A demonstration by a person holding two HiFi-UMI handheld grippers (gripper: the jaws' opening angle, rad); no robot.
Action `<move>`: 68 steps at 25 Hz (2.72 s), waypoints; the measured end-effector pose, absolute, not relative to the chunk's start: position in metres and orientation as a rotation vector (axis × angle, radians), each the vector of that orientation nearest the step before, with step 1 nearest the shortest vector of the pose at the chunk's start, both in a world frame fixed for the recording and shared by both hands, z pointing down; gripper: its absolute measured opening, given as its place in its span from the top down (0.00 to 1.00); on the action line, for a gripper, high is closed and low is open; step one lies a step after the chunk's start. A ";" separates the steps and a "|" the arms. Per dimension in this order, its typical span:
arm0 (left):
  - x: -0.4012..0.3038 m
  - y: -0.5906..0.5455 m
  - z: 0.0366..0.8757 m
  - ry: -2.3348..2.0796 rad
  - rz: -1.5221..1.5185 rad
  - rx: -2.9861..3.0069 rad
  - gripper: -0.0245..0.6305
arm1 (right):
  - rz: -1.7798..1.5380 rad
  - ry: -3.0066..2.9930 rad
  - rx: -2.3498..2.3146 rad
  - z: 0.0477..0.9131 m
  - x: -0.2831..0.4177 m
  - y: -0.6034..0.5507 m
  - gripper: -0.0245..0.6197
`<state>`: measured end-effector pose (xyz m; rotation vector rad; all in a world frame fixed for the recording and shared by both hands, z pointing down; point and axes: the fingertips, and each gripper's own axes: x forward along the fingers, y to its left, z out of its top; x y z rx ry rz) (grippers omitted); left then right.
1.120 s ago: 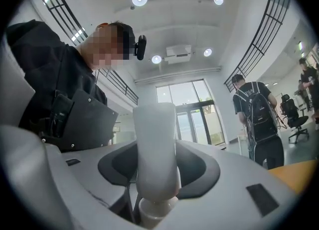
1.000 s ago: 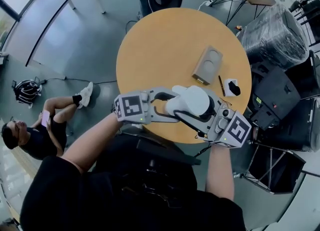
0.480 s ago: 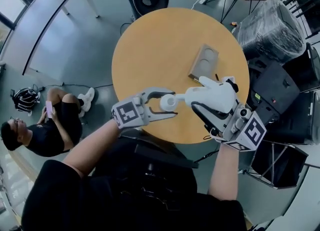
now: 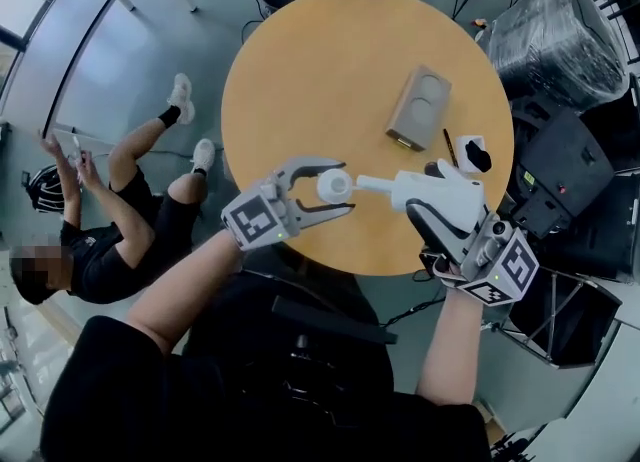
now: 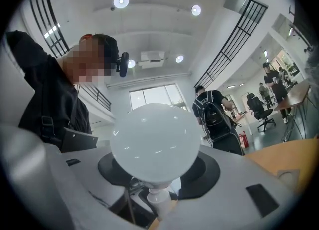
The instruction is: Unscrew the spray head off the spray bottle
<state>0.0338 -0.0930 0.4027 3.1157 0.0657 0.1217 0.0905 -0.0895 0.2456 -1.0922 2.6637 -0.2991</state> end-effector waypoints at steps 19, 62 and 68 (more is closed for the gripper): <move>0.058 -0.127 0.537 -0.051 0.217 3.080 0.50 | -0.816 2.738 -1.426 0.462 0.136 -0.108 0.61; 0.111 -0.158 0.780 0.034 0.353 3.085 0.48 | -1.742 2.809 -1.245 0.829 0.124 -0.137 0.36; 0.090 -0.161 0.775 0.004 0.370 3.078 0.44 | -1.713 2.842 -1.372 0.827 0.123 -0.138 0.25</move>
